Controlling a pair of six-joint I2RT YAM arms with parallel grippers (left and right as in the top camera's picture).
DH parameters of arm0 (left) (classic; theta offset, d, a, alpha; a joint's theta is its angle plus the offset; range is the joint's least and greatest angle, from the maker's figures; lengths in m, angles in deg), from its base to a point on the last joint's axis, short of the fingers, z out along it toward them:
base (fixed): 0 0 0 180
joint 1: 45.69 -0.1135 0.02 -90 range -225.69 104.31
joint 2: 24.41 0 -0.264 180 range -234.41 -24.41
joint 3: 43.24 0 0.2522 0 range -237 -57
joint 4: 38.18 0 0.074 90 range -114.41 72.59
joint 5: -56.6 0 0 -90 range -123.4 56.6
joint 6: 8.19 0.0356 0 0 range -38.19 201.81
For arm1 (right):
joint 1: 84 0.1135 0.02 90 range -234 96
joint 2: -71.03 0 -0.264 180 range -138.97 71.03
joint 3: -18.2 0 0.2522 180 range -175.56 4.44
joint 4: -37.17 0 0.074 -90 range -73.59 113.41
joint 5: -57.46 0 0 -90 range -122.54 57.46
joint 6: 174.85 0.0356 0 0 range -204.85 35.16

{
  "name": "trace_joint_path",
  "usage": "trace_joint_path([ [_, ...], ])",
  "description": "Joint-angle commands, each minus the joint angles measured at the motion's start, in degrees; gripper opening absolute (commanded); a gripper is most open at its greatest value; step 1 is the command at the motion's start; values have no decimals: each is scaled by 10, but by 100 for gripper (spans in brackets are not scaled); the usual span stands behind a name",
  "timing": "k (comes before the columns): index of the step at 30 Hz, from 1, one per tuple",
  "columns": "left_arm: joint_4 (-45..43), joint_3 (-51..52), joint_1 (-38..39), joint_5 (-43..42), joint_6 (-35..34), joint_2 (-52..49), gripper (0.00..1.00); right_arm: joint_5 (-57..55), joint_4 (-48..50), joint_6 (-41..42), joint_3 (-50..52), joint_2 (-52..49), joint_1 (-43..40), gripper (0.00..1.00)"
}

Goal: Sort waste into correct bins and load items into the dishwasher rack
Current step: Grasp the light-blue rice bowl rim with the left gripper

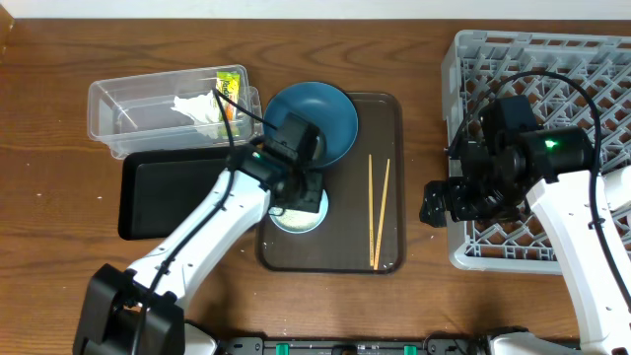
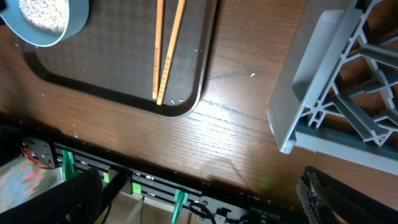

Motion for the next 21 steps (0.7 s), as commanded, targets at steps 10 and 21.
trace_joint_path([
  [10,-74,47,58,29,-49,-28,49,4,0,7,2,6,5,99],
  [21,-102,47,91,29,-49,-103,38,4,1,7,2,6,5,99],
])
